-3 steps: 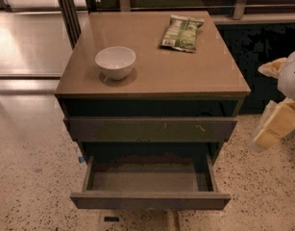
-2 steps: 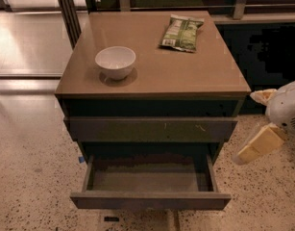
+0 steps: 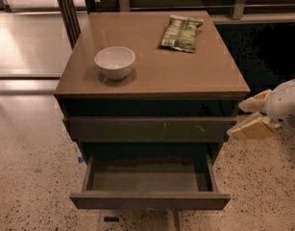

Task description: Close middle drawer

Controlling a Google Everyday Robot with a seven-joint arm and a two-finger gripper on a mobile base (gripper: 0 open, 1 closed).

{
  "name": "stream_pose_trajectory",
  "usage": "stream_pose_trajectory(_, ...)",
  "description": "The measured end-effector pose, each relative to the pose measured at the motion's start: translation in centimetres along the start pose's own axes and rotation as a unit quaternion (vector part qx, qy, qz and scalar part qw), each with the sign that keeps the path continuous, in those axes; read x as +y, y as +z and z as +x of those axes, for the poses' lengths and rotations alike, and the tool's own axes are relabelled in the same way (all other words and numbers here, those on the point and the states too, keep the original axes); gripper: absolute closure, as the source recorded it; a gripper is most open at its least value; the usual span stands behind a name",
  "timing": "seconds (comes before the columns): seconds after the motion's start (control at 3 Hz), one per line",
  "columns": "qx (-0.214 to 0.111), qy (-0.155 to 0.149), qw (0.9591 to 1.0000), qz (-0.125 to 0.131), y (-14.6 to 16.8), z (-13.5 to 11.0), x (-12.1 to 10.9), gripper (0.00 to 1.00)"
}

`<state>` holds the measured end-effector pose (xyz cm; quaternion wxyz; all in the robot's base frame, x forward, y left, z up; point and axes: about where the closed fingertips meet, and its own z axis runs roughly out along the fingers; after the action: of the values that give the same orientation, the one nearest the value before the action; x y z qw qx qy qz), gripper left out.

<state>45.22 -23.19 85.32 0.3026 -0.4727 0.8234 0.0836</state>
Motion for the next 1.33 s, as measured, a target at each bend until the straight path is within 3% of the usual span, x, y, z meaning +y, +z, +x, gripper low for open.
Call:
stream_pose_trajectory(0.67,0.000,-0.001,1.0000,0.001,0.0,0.0,0.1,0.90)
stream_pose_trajectory(1.0,-0.012,0.010,0.9998,0.016,0.6,1.0,0.2,1.00)
stream_pose_trajectory(1.33,-0.054,0.066,0.9963,0.012,5.8,6.4,3.0,1.00)
